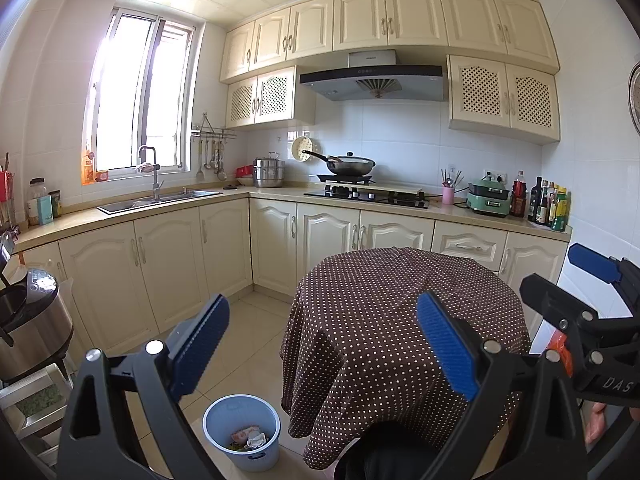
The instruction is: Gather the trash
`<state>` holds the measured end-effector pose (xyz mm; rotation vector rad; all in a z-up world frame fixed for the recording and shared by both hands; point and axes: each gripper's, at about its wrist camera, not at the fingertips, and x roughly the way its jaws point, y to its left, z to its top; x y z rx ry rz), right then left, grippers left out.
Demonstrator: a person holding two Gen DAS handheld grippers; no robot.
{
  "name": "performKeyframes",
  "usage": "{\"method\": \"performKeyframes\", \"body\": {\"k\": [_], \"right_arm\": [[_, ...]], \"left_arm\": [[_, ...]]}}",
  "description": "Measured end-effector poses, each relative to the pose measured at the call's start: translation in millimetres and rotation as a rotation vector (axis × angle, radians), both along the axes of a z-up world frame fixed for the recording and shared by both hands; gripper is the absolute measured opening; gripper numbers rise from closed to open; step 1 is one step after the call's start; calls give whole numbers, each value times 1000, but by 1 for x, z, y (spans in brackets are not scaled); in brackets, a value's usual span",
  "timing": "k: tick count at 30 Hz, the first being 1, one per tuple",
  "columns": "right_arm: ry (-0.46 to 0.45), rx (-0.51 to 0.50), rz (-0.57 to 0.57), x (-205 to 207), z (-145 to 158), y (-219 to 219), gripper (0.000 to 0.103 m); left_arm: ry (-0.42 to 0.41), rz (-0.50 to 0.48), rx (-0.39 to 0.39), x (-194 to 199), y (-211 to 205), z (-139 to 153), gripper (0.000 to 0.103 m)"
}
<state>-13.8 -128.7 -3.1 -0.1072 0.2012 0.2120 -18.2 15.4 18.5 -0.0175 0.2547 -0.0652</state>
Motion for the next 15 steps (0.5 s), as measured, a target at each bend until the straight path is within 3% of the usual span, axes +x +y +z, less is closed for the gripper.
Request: {"method": "performKeyframes", "body": {"k": [15], "right_arm": [[0,-5,7,3,1,1,96]], "left_arm": [[0,0,-2,0,1,-1,93]]}}
